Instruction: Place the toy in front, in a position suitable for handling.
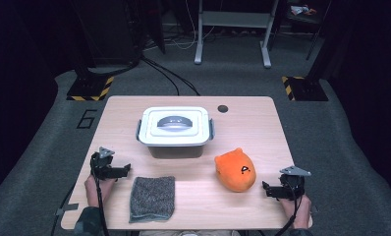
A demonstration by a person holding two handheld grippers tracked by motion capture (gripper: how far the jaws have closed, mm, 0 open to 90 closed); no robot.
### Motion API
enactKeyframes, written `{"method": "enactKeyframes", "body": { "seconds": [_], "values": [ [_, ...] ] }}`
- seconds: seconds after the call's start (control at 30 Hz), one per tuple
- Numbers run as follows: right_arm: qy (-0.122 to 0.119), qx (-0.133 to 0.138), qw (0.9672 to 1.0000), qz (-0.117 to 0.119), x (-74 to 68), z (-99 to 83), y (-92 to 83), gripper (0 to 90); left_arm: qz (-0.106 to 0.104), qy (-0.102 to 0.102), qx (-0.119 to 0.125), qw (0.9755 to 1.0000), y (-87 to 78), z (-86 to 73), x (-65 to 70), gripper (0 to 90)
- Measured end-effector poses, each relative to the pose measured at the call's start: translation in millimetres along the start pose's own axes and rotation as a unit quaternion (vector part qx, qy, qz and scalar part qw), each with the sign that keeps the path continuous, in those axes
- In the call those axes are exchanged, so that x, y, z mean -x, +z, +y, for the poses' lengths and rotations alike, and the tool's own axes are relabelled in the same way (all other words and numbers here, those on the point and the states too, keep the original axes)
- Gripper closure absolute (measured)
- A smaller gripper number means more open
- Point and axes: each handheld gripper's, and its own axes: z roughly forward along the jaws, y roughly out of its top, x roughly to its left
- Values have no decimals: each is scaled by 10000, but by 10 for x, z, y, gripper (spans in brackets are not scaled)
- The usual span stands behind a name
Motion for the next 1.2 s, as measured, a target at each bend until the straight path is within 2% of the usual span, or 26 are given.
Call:
{"method": "enactKeyframes", "body": {
  "seconds": [0.37,0.77,0.9,0.97,1.07,1.13,1.2],
  "values": [
    [2,-1,10000,-1,-1,0,0,4,21,-8,14,10000,8,3,-4,15],
    [7,-11,10000,4,-21,6,3,0,157,-164,8,9997,18,17,17,20],
    [10,-14,10000,2,-20,7,5,0,139,-126,-16,9998,18,23,10,19],
    [46,-22,10000,7,-24,5,3,0,155,-186,-1,9997,25,28,18,19],
    [43,-23,10000,0,-22,4,2,0,115,-200,-108,9997,8,45,13,18],
    [18,-12,10000,-2,-17,5,3,0,-35,-311,-53,9995,-14,60,5,26],
    [15,-10,10000,-3,-15,5,4,0,3,-291,30,9996,-55,79,22,34]
  ]
}}
